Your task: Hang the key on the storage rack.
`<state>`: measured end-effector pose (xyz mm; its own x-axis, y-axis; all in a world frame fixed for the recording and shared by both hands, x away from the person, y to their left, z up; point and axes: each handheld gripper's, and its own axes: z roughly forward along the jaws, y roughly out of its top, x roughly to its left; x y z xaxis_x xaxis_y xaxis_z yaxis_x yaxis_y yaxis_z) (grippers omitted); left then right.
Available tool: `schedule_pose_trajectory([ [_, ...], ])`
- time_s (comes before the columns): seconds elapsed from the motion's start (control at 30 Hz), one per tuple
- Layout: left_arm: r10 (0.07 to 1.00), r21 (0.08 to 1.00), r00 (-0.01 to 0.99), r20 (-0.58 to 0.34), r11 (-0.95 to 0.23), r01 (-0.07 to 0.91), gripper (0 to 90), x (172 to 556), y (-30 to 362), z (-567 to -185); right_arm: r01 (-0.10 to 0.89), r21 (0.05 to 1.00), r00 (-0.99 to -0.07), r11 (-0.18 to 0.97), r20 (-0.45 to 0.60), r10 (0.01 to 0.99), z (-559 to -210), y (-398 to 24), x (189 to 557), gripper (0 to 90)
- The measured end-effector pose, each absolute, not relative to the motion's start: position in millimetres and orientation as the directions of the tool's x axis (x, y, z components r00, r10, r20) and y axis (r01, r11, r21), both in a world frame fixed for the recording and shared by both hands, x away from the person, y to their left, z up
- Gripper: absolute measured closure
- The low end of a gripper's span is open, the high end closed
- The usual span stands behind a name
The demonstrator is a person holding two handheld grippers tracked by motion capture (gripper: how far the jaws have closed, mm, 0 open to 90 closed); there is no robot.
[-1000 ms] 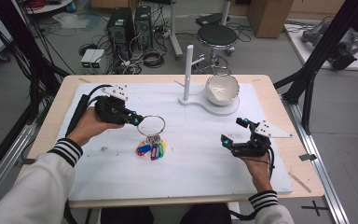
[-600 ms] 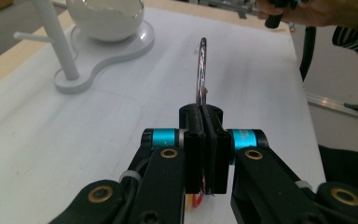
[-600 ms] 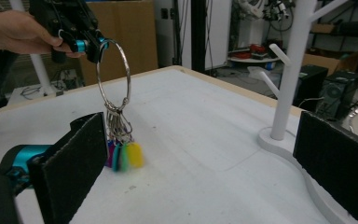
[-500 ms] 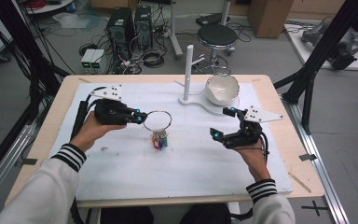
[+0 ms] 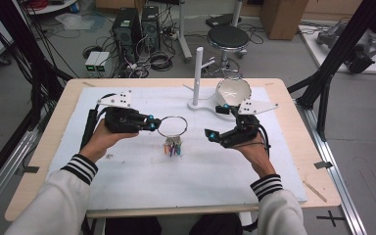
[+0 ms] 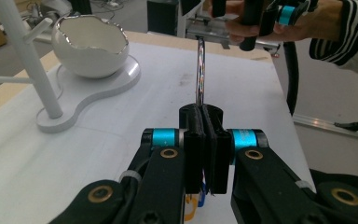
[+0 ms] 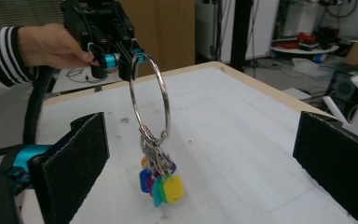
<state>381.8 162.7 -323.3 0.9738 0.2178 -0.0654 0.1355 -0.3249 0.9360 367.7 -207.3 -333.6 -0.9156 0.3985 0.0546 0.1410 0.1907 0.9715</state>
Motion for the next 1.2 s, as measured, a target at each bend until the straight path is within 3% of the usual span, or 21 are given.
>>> schedule_pose_trajectory([
  [0.43, 0.161, 0.938, 0.984, -0.077, -0.322, 0.126, 87.4, 377, 152, -327, 0.168, 0.946, -0.953, 0.279, 0.083, 0.292, -333, -182, 377, 7.3],
  [0.53, 0.157, 0.938, 0.985, -0.075, -0.323, 0.123, 87.4, 377, 152, -328, 0.162, 0.939, -0.962, 0.305, 0.082, 0.26, -332, -178, 380, 15.4],
  [0.63, 0.155, 0.939, 0.985, -0.074, -0.323, 0.121, 87.3, 378, 152, -328, 0.163, 0.934, -0.968, 0.317, 0.089, 0.236, -331, -173, 382, 18.0],
  [0.93, 0.143, 0.939, 0.987, -0.078, -0.321, 0.121, 87.3, 378, 150, -330, 0.154, 0.926, -0.981, 0.345, 0.101, 0.166, -330, -167, 388, 44.5],
  [1.2, 0.133, 0.939, 0.988, -0.078, -0.324, 0.118, 87.3, 377, 148, -330, 0.155, 0.927, -0.985, 0.341, 0.118, 0.125, -330, -169, 390, 61.3],
])
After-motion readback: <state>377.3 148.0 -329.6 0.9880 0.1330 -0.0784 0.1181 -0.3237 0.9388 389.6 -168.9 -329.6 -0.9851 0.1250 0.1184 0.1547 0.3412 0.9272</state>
